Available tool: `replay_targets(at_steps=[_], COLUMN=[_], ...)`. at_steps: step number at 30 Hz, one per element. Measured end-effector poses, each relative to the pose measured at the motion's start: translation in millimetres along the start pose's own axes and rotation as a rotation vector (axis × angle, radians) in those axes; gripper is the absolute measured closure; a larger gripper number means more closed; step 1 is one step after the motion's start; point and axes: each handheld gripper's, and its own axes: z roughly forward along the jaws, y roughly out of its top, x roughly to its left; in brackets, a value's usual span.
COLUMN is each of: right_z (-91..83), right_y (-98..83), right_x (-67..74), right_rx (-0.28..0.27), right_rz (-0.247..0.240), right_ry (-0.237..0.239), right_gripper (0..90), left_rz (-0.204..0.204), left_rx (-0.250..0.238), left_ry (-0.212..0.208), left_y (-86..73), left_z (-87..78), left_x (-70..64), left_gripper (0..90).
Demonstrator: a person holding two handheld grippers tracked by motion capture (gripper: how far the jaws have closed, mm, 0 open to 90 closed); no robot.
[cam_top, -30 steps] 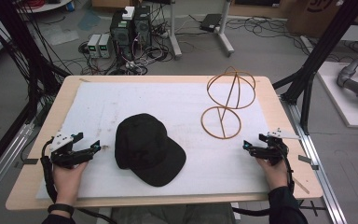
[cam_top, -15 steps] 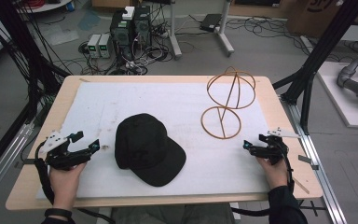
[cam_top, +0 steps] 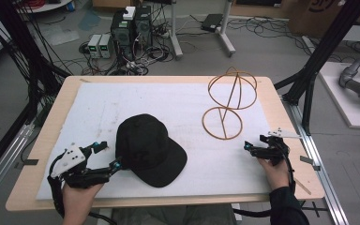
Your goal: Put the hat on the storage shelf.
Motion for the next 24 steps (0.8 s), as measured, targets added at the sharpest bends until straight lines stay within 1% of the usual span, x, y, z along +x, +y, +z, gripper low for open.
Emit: replay_targets(at_steps=[2,4,6,7,10,11,12,14,15,16,17,24], right_z=[0.5,0.6,0.8,0.8,0.6,0.7,0.7,0.6,0.6,0.5,0.6,0.6], right_y=[0.3,0.4,0.3,0.4,0.4,0.4,0.3,0.4,0.4,0.3,0.3,0.2], right_x=[0.6,0.8,0.9,1.0,1.3,1.4,1.5,1.7,1.7,2.0,2.4,3.7], right_rx=[0.007,0.009,0.007,0.008,0.013,0.011,0.012,0.011,0.011,0.012,0.01,0.01], right_rz=[-0.003,-0.006,-0.006,-0.006,-0.008,-0.009,-0.009,-0.013,-0.013,-0.013,-0.017,-0.033], right_ry=[-0.005,-0.005,-0.004,-0.004,-0.004,-0.004,-0.004,-0.004,-0.004,-0.004,-0.005,-0.005], right_gripper=[19.7,19.7,19.7,19.7,19.7,19.7,19.7,19.7,19.7,19.7,19.7,19.7], left_rz=[-0.008,-0.008,-0.02,-0.02,-0.025,-0.032,-0.032,-0.038,-0.038,-0.04,-0.041,-0.042], left_rx=[0.012,0.028,0.035,0.035,0.049,0.06,0.06,0.08,0.08,0.089,0.103,0.122], left_ry=[-0.017,-0.024,-0.036,-0.036,-0.048,-0.053,-0.053,-0.049,-0.049,-0.049,-0.043,-0.027], left_y=[-1.8,-3.4,-5.5,-5.5,-7.6,-9.1,-9.1,-10.7,-10.7,-11.2,-12.3,-15.2], left_z=[4.7,9.2,14.5,14.5,19.6,24.3,24.3,30.5,30.5,32.4,36.2,44.3], left_x=[-2.9,-4.7,-6.2,-6.2,-7.9,-9.1,-9.1,-10.4,-10.4,-10.9,-11.8,-12.6], left_gripper=[22.3,22.3,22.4,22.4,24.3,25.3,26.4,28.5,30.1,30.1,32.0,36.2])
